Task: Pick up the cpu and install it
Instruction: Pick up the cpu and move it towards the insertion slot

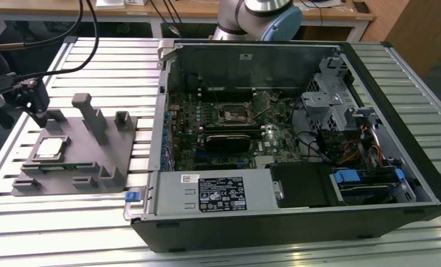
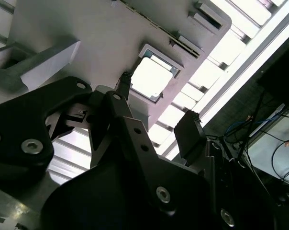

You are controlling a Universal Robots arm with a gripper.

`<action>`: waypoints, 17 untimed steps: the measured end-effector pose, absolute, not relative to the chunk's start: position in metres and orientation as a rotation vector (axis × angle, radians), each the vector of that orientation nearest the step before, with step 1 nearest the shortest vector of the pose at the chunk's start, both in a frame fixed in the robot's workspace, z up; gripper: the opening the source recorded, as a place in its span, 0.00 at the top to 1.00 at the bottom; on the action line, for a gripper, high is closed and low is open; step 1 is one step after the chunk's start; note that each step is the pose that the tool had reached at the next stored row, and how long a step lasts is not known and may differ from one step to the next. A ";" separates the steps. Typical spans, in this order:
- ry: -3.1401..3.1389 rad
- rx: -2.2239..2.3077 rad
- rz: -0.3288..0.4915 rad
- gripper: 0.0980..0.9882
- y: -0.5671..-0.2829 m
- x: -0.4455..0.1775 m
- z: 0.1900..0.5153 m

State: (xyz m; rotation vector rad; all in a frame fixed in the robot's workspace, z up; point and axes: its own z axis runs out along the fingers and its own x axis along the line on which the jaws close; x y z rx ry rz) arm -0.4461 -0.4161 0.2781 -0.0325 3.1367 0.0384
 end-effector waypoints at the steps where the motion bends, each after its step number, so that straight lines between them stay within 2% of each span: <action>1: 3.137 -0.033 0.038 0.38 -0.416 -0.446 0.278; 17: 3.137 -0.034 0.037 0.38 -0.416 -0.446 0.266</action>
